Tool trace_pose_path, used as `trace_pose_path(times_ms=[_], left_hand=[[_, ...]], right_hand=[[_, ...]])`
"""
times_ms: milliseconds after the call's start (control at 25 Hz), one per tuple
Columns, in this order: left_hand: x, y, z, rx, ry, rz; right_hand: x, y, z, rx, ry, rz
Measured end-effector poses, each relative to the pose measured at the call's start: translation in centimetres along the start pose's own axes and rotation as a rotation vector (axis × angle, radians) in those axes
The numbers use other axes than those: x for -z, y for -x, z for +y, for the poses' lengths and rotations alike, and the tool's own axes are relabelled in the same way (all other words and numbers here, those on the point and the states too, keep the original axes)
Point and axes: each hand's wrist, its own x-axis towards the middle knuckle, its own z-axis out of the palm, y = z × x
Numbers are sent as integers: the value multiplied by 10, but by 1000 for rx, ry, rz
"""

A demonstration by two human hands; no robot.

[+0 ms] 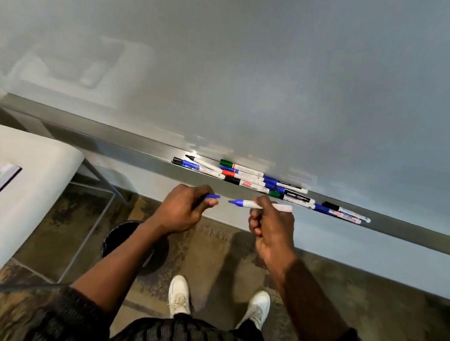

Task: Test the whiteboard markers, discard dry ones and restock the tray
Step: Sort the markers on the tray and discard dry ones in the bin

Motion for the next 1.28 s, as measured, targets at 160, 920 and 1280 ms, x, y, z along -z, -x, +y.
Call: trace_pose_path(times_ms=[160,920,1280], left_hand=[[83,28,-74,1,-214,101],[144,-119,125,-613,-331,906],[221,-179,234,-912,-412,1138]], right_hand=[[29,-10,-34,28,-342,-38],[-76,91,-192,1332,143,109],[-99,117,-326,1895,157,447]])
